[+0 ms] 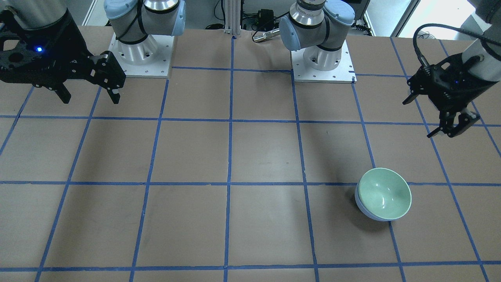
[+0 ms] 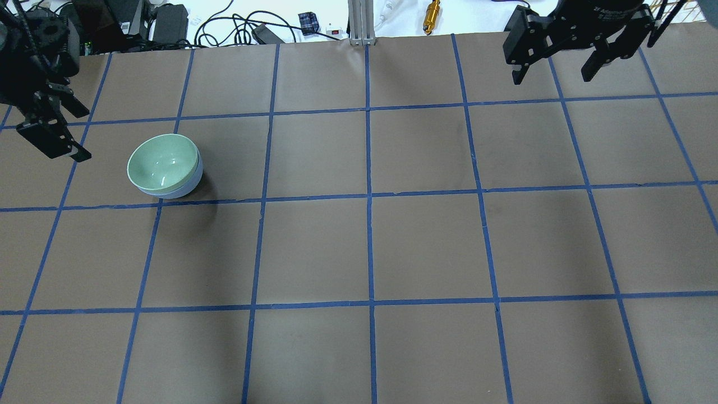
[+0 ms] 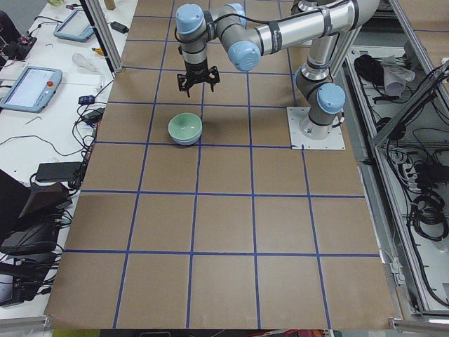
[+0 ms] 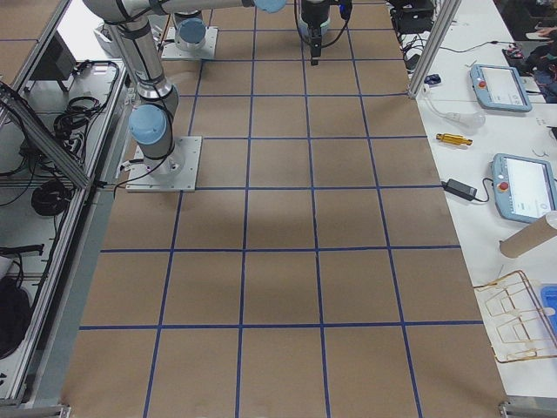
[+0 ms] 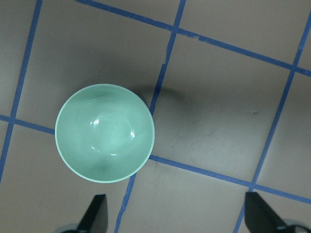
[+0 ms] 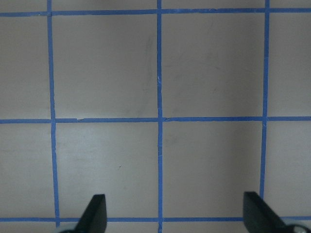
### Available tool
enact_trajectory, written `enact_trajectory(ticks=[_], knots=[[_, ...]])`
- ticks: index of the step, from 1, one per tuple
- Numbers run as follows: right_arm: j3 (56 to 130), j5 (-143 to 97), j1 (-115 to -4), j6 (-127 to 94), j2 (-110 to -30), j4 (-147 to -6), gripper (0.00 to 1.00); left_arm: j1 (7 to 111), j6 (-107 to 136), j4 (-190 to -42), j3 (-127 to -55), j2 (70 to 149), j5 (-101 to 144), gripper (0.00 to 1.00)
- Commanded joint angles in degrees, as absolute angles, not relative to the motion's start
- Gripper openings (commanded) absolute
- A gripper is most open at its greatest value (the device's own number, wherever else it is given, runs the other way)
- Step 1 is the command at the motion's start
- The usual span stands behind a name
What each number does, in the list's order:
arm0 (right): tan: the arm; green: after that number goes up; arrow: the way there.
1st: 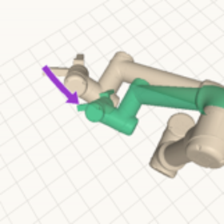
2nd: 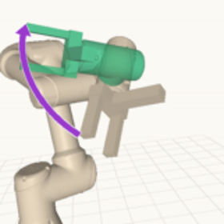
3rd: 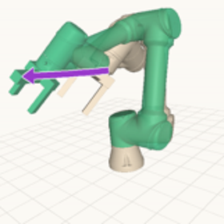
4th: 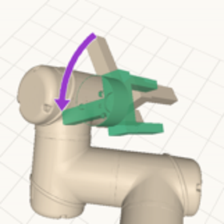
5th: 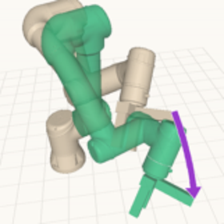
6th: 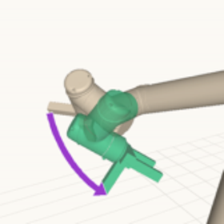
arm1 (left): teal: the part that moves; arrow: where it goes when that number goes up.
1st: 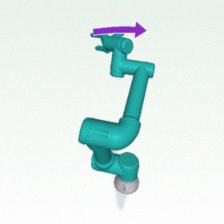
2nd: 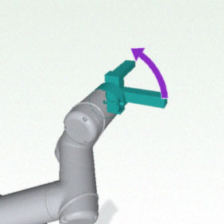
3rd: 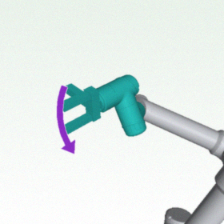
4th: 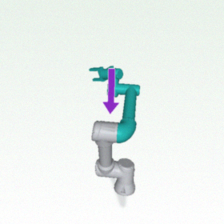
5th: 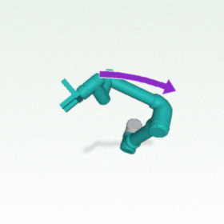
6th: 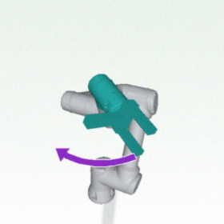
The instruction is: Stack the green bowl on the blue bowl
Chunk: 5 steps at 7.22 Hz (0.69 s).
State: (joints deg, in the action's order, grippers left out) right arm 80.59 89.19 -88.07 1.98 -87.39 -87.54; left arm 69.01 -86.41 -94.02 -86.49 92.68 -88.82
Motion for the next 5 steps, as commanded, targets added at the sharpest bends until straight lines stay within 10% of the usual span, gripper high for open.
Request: enact_trajectory(ticks=[1,5], knots=[[80.6,89.1,-88.1,1.9,-87.5,-87.5,1.00,70.7,-60.6,-96.9,-85.7,90.8,-88.8,1.00],[80.6,89.1,-88.1,1.9,-87.4,-87.5,1.00,90.5,-11.6,-93.6,-85.9,92.7,-88.2,1.00]])
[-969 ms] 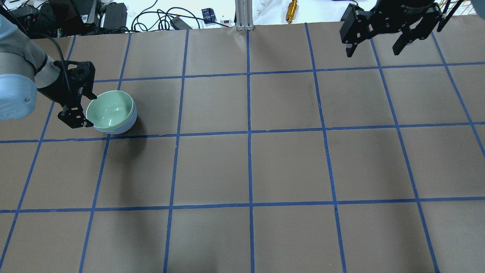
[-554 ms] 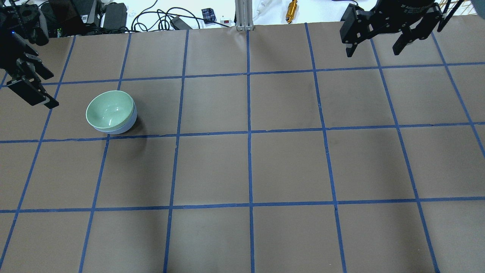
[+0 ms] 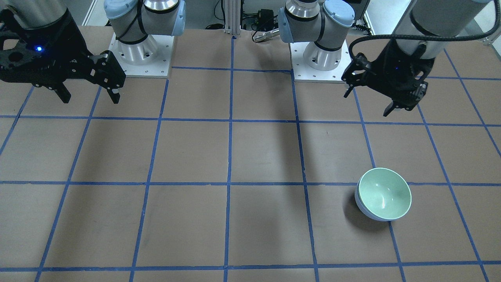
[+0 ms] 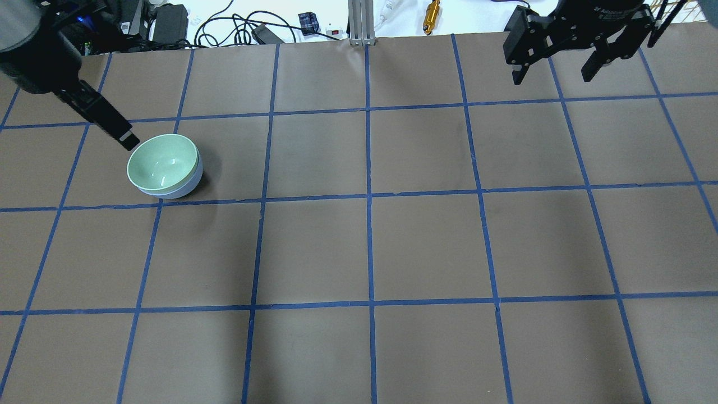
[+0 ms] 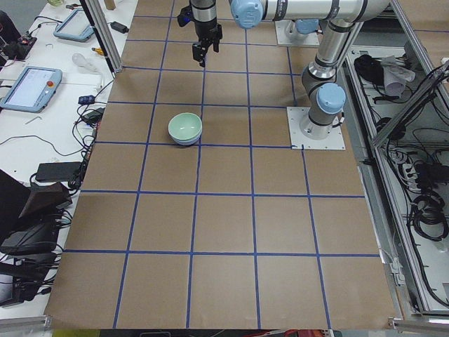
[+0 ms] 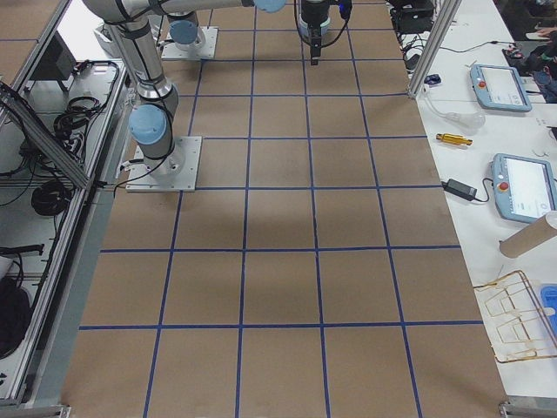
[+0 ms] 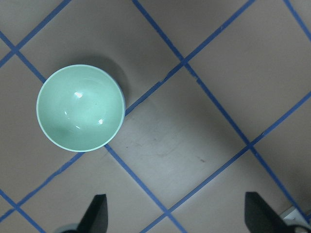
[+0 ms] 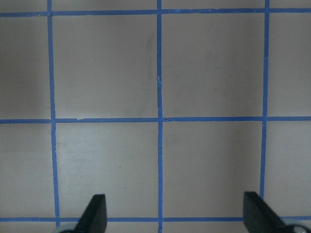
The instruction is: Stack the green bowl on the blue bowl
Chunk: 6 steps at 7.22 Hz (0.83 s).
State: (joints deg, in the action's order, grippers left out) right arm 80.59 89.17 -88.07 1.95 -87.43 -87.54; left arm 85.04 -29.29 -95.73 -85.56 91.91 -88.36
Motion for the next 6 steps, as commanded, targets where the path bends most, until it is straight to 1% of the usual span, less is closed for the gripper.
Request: enact_trajectory(ticks=[1,6], knots=[[80.6,89.1,-88.1,1.9,-87.5,-87.5,1.00,92.0,-7.5,-90.5,-85.8,93.3,-88.8,1.00],[80.6,89.1,-88.1,1.9,-87.4,-87.5,1.00,91.5,-7.1,-90.2,-85.3,92.9,-88.8,1.00]])
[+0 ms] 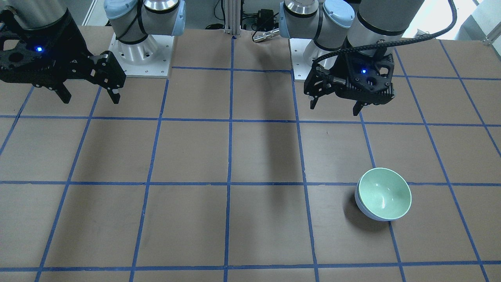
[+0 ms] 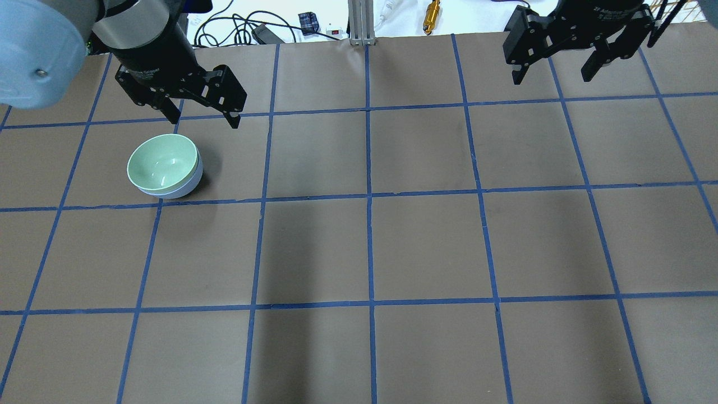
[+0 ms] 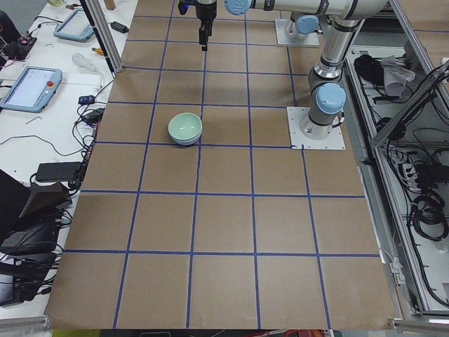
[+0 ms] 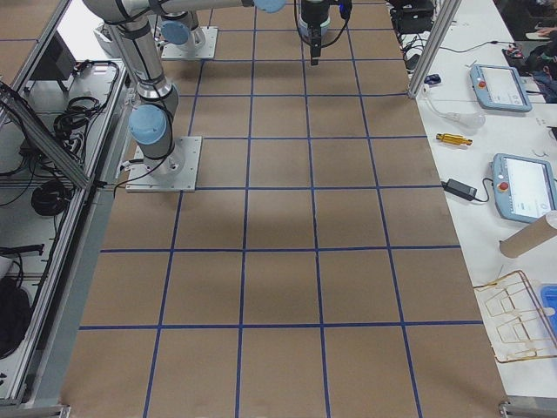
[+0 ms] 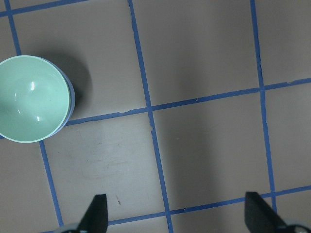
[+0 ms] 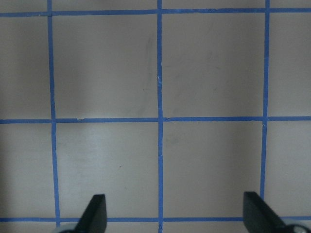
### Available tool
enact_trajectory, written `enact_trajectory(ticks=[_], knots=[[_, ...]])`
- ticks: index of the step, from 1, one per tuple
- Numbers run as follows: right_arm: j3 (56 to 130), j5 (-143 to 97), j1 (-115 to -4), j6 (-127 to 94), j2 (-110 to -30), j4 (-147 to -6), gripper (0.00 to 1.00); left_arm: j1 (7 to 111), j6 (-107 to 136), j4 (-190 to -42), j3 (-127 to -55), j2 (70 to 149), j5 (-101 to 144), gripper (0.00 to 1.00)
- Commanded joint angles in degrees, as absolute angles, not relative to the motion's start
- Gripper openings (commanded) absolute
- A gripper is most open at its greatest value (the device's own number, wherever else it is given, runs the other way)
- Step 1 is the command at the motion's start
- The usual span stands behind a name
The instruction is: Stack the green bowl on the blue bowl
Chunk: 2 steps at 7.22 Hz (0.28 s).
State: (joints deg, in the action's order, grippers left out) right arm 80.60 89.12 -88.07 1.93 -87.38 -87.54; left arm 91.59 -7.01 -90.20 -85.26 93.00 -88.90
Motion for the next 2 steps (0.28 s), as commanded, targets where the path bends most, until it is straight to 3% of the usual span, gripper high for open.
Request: enact_trajectory(ticks=[1,2], knots=[[80.6,89.1,-88.1,1.9,-87.5,-87.5,1.00,91.4,-7.4,-90.3,-85.3,92.7,-88.9,1.00],[80.6,89.2,-88.1,1.9,-87.4,-87.5,1.00,90.4,-7.6,-90.4,-85.5,92.7,-88.8,1.00]])
